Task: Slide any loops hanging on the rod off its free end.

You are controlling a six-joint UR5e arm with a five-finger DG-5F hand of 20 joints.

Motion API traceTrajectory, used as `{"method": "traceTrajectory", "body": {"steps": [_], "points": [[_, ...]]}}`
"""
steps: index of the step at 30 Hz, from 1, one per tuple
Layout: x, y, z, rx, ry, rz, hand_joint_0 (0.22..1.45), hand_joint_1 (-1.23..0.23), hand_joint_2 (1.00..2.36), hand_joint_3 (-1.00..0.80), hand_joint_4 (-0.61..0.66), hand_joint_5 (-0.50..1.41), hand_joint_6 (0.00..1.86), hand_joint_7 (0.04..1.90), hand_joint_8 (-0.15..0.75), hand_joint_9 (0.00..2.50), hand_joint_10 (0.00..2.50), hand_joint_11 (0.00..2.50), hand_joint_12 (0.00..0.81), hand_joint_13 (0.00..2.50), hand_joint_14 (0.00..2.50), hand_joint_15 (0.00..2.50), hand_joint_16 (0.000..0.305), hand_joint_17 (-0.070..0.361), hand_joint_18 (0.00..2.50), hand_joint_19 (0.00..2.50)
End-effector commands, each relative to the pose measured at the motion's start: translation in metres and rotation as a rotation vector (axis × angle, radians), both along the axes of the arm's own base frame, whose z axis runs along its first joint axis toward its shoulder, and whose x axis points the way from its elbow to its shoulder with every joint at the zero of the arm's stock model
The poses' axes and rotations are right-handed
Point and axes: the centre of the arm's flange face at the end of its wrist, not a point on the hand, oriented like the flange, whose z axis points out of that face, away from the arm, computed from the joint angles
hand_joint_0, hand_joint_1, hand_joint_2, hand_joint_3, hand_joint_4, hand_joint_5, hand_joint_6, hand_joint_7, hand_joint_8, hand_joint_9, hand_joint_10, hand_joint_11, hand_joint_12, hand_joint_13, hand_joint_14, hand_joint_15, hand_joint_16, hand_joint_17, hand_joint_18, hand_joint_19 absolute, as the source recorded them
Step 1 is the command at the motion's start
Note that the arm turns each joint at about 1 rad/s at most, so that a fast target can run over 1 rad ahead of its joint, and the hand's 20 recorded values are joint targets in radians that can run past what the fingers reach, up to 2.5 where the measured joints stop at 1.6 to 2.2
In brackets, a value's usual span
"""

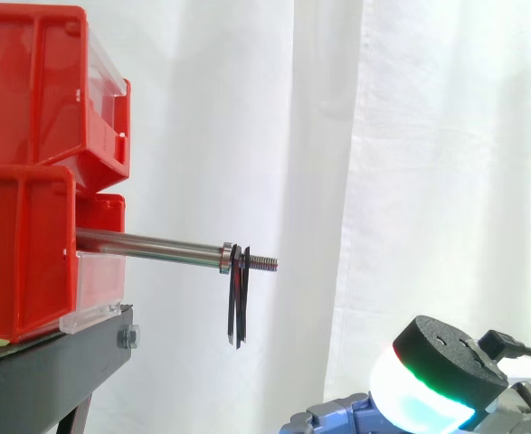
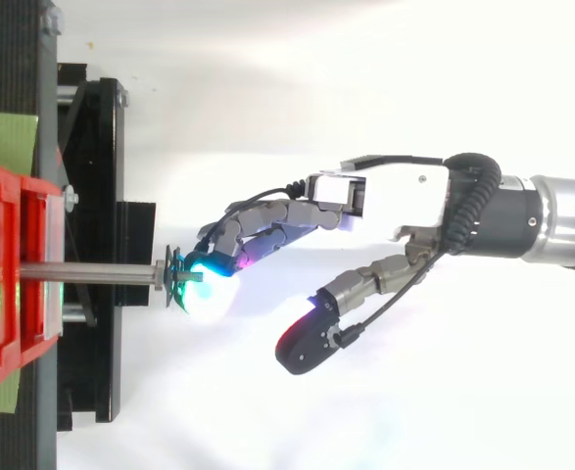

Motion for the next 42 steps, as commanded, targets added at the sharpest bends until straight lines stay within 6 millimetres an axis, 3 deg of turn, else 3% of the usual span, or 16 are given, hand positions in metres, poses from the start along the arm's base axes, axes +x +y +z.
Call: {"method": "traceTrajectory", "body": {"steps": [1,4,8,20,33,42], "points": [[0.001,0.0,0.0,-0.011,-0.008,0.001,0.53,-0.62,1.0,-0.47,0.26,-0.2,0.5,0.87,0.264,0.62,0.0,0.07,0.291,0.33,0.0,0.0,0.032,0.071,0.14,0.0],[0.001,0.0,0.0,-0.021,-0.01,0.001,0.53,-0.62,1.0,-0.47,0.26,-0.2,0.5,0.88,0.263,0.62,0.0,0.06,0.291,0.34,0.0,0.0,0.032,0.071,0.14,0.0],[0.002,0.0,-0.019,-0.026,-0.007,0.009,0.53,-0.62,1.0,-0.47,0.27,-0.2,0.5,0.88,0.264,0.63,0.0,0.07,0.291,0.34,0.0,0.0,0.032,0.071,0.15,0.0],[0.013,0.002,-0.008,-0.078,-0.082,0.013,0.53,-0.62,1.0,-0.47,0.27,-0.2,0.5,0.9,0.266,0.63,0.0,0.07,0.289,0.36,0.0,0.0,0.032,0.071,0.17,0.0],[0.021,-0.021,0.003,-0.114,-0.111,0.0,0.54,-0.63,1.0,-0.48,0.28,-0.19,0.5,0.94,0.267,0.64,0.0,0.07,0.291,0.37,0.0,0.0,0.032,0.071,0.18,0.0],[0.031,-0.023,0.018,-0.163,-0.138,0.0,0.54,-0.64,1.0,-0.48,0.28,-0.19,0.5,0.96,0.265,0.64,0.0,0.07,0.29,0.38,0.0,0.0,0.032,0.072,0.2,0.0]]}}
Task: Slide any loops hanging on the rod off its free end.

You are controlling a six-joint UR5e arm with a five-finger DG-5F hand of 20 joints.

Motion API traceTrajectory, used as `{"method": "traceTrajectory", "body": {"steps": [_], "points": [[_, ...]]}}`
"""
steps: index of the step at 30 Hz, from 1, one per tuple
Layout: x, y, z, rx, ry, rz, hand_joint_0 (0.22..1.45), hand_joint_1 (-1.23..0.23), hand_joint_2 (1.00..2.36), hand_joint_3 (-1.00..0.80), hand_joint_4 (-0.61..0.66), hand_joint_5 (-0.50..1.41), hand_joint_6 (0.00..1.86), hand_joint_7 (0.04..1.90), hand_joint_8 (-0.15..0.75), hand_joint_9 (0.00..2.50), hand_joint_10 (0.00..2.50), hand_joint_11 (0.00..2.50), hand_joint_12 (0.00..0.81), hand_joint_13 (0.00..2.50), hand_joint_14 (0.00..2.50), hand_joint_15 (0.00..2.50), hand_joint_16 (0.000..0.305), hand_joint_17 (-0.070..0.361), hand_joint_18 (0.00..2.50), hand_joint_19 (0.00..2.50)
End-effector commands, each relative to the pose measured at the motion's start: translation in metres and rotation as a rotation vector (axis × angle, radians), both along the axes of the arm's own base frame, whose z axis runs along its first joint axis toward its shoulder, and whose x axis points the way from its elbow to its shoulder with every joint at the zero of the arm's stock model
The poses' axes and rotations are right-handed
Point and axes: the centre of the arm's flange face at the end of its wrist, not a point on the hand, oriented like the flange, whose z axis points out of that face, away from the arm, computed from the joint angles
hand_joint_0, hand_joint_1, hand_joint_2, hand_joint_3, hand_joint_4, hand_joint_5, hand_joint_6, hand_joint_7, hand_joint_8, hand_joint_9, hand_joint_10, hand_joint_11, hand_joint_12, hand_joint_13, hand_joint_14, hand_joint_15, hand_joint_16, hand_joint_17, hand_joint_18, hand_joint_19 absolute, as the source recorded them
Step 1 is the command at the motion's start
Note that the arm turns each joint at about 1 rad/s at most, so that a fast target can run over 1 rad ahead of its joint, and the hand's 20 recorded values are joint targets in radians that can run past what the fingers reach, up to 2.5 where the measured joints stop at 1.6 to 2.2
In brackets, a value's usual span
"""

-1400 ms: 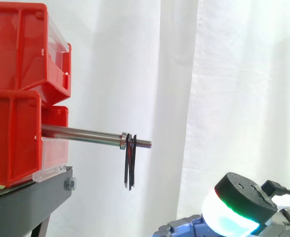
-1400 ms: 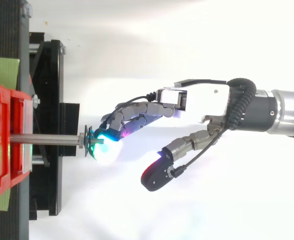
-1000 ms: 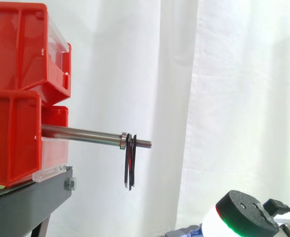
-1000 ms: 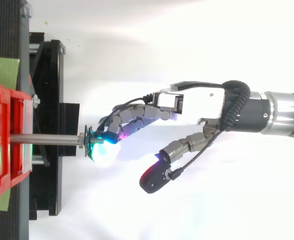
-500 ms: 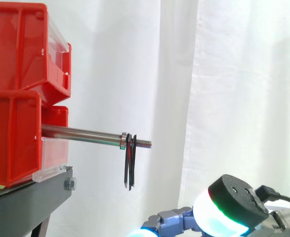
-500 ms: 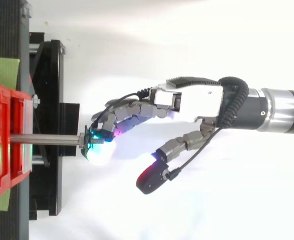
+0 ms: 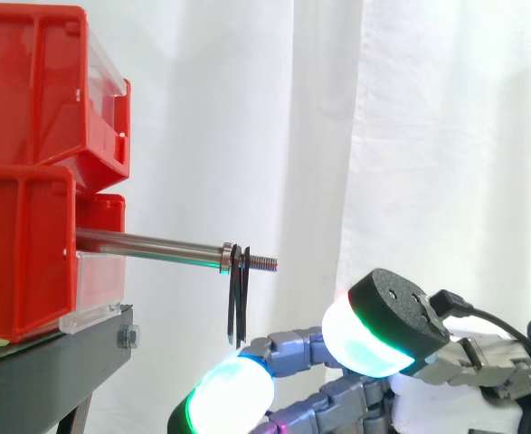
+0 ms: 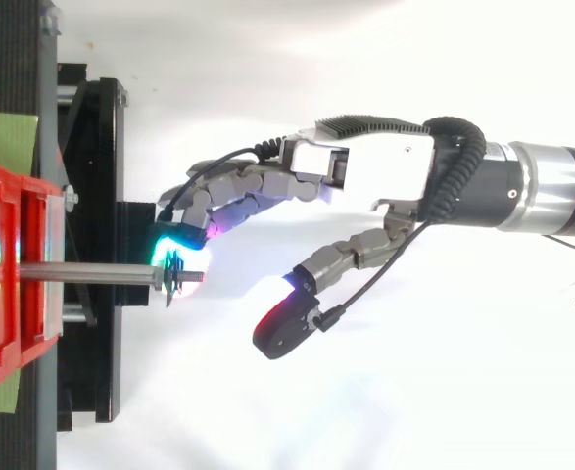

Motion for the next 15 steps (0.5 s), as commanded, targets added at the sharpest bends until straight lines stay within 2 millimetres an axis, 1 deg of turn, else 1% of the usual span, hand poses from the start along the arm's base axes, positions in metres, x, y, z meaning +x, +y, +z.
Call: {"method": "traceTrajectory", "body": {"steps": [1,6,9,10,11,15], "points": [[0.003,0.0,0.004,-0.022,-0.01,0.001,0.54,-0.64,1.0,-0.48,0.29,-0.19,0.5,0.96,0.265,0.64,0.0,0.08,0.29,0.38,0.0,0.0,0.032,0.072,0.2,0.0],[0.004,0.009,0.005,-0.051,-0.018,0.003,0.54,-0.64,1.0,-0.48,0.29,-0.18,0.5,0.97,0.265,0.64,0.0,0.08,0.29,0.38,0.0,0.0,0.032,0.071,0.2,0.0],[0.004,0.01,0.002,-0.052,-0.017,0.003,0.54,-0.64,1.0,-0.48,0.28,-0.18,0.5,0.97,0.267,0.64,0.0,0.08,0.289,0.38,0.0,0.0,0.032,0.072,0.21,0.0],[0.004,0.01,-0.003,-0.052,-0.011,0.003,0.54,-0.64,1.0,-0.48,0.28,-0.18,0.5,0.97,0.265,0.64,0.0,0.08,0.289,0.38,0.0,0.0,0.032,0.072,0.21,0.0],[0.008,0.01,-0.005,-0.046,-0.015,0.005,0.54,-0.64,1.0,-0.48,0.29,-0.18,0.5,0.97,0.266,0.64,0.0,0.08,0.289,0.38,0.0,0.0,0.032,0.072,0.21,0.0],[0.029,0.007,-0.029,-0.007,-0.01,0.024,0.54,-0.64,1.0,-0.48,0.29,-0.18,0.5,0.97,0.265,0.64,0.0,0.08,0.288,0.38,0.0,0.0,0.032,0.072,0.22,0.0]]}}
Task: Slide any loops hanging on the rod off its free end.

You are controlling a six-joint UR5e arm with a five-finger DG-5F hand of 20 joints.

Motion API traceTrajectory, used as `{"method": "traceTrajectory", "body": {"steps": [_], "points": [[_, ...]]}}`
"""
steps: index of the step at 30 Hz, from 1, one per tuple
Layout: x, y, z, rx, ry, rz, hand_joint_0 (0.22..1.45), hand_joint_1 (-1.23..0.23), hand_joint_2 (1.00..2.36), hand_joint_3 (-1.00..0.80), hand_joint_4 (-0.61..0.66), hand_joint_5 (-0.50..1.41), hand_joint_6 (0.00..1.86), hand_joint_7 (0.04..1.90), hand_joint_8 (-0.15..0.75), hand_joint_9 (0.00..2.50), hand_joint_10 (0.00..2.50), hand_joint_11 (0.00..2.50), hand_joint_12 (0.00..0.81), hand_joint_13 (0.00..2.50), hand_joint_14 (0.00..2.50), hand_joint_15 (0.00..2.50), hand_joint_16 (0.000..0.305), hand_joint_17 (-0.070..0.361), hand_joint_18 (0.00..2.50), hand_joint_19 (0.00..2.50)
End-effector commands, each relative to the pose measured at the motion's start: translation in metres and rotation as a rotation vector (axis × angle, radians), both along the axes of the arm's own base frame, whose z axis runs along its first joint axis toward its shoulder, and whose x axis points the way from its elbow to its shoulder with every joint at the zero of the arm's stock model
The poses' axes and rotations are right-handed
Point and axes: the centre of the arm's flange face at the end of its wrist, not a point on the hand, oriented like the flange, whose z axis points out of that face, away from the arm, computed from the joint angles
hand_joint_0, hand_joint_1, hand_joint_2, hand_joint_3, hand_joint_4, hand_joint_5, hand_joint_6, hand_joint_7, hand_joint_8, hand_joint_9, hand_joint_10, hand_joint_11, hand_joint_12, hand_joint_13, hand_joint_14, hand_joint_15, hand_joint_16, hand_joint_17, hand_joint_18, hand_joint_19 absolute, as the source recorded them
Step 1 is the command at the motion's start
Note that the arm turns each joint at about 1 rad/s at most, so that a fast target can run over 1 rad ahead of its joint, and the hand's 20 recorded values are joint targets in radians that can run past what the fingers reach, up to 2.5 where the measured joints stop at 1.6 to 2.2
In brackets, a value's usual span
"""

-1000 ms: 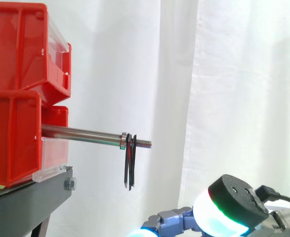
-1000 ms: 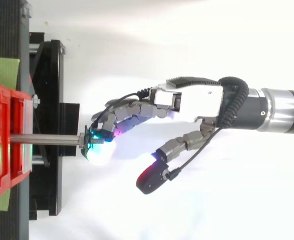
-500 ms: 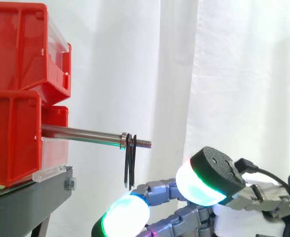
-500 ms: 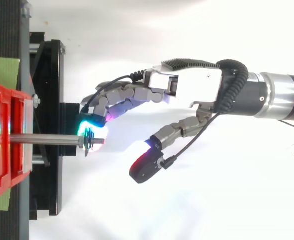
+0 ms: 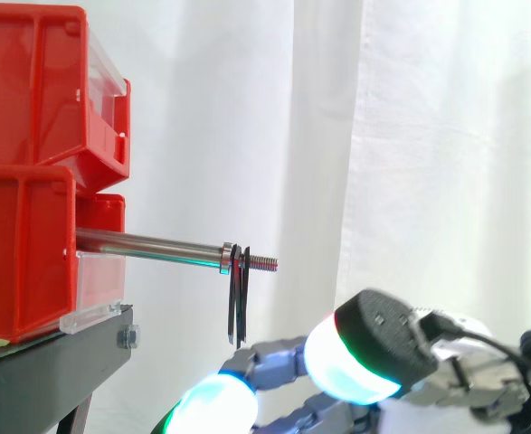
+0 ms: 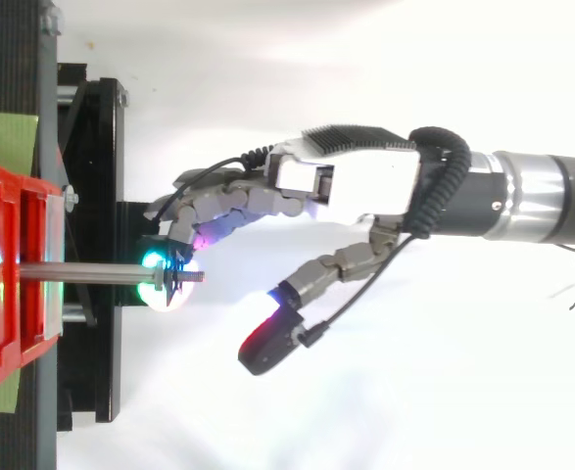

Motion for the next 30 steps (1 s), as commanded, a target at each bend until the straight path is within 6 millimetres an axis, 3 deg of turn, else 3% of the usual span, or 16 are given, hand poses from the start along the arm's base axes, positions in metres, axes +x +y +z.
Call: {"method": "traceTrajectory", "body": {"steps": [1,6,30], "points": [[0.021,-0.001,-0.016,0.052,0.0,0.034,0.54,-0.64,1.0,-0.48,0.29,-0.18,0.5,0.97,0.266,0.64,0.0,0.08,0.288,0.38,0.0,0.0,0.032,0.073,0.22,0.0],[0.025,0.001,-0.014,0.059,-0.001,0.062,0.54,-0.64,1.0,-0.48,0.29,-0.18,0.5,0.97,0.264,0.64,0.0,0.07,0.289,0.39,0.0,0.0,0.032,0.073,0.22,0.0],[0.032,-0.029,0.002,0.024,-0.058,0.096,0.56,-0.65,1.0,-0.48,0.28,-0.17,0.5,1.08,0.263,0.65,0.0,0.09,0.289,0.42,0.0,0.0,0.033,0.074,0.26,0.0]]}}
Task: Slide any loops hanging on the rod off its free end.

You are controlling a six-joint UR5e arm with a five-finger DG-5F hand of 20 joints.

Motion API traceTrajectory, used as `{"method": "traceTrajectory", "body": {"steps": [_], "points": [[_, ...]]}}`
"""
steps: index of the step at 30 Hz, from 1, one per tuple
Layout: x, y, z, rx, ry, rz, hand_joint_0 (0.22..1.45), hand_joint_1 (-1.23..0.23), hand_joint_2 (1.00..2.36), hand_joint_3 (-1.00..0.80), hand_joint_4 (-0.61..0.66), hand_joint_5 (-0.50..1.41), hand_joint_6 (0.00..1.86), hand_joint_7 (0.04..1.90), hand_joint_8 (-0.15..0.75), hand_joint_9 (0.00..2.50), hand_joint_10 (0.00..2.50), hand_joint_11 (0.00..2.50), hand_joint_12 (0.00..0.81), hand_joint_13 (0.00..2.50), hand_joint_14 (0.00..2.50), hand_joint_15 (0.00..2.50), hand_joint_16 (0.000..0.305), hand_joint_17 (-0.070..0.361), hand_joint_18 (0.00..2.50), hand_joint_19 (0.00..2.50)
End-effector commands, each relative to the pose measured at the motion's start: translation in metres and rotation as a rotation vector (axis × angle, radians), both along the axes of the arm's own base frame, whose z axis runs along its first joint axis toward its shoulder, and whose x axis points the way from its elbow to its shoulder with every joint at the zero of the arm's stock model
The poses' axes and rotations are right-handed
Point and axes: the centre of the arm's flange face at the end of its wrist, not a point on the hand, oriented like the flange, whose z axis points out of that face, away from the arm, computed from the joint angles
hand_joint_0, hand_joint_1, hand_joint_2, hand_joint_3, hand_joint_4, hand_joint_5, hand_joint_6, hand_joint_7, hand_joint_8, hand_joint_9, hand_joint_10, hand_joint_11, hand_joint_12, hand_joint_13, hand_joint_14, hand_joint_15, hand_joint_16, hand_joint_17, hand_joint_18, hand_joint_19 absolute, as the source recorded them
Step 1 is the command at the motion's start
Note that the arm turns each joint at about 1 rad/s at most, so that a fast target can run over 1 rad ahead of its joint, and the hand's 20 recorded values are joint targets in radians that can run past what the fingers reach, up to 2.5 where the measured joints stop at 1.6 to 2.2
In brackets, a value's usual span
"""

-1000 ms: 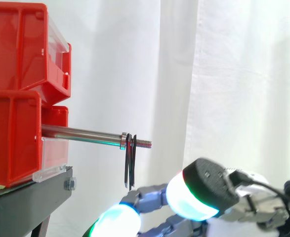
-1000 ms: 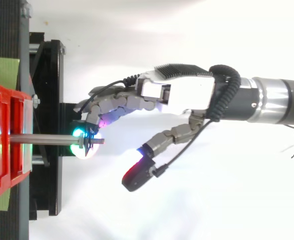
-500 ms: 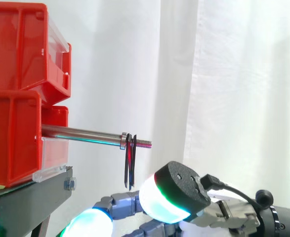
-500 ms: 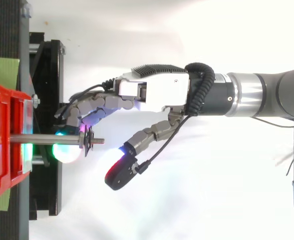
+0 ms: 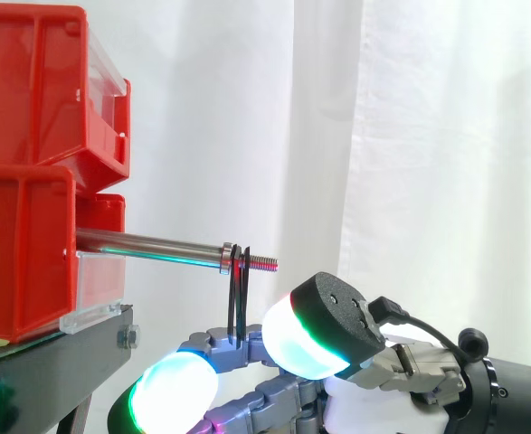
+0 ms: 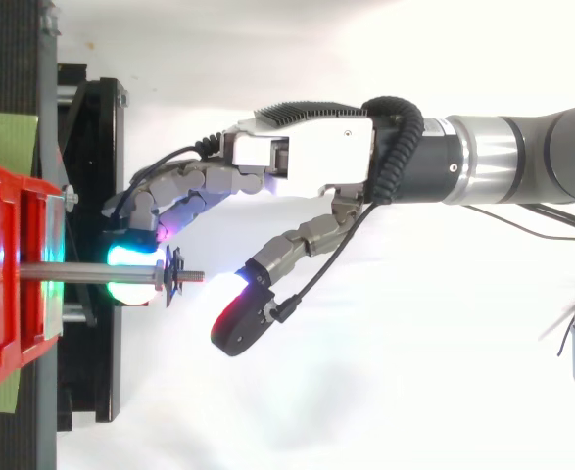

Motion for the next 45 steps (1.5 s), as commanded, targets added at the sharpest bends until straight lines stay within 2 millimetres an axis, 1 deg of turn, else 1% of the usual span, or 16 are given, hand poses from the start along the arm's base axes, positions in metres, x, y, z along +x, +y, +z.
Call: {"method": "traceTrajectory", "body": {"steps": [1,12,24,34,39,45], "points": [[-0.0001,-0.0037,0.0009,-0.006,-0.007,0.006,0.56,-0.65,1.0,-0.48,0.28,-0.17,0.5,1.08,0.264,0.65,0.0,0.09,0.289,0.42,0.0,0.0,0.033,0.074,0.26,0.0],[-0.0001,-0.0129,0.0035,-0.013,-0.026,0.022,0.58,-0.68,1.0,-0.47,0.26,-0.15,0.5,1.17,0.262,0.66,0.0,0.09,0.285,0.43,0.0,0.0,0.032,0.072,0.28,0.0],[0.0021,-0.0127,0.0072,-0.014,-0.036,0.021,0.59,-0.7,1.0,-0.46,0.24,-0.15,0.5,1.22,0.262,0.66,0.0,0.11,0.283,0.44,0.0,0.0,0.031,0.071,0.29,0.0],[0.002,-0.0127,0.0083,-0.023,-0.037,0.019,0.59,-0.69,1.01,-0.39,0.23,-0.14,0.5,1.33,0.262,0.66,0.0,0.09,0.282,0.44,0.0,0.0,0.032,0.071,0.29,0.0],[0.0021,-0.0127,0.0072,-0.023,-0.037,0.019,0.59,-0.68,1.01,-0.4,0.23,-0.14,0.5,1.37,0.263,0.66,0.0,0.1,0.283,0.44,0.0,0.0,0.032,0.072,0.29,0.0],[0.0024,-0.0113,0.0076,-0.023,-0.04,0.022,0.58,-0.67,1.01,-0.43,0.22,-0.14,0.5,1.37,0.262,0.66,0.0,0.11,0.286,0.44,0.0,0.0,0.033,0.073,0.29,0.0]]}}
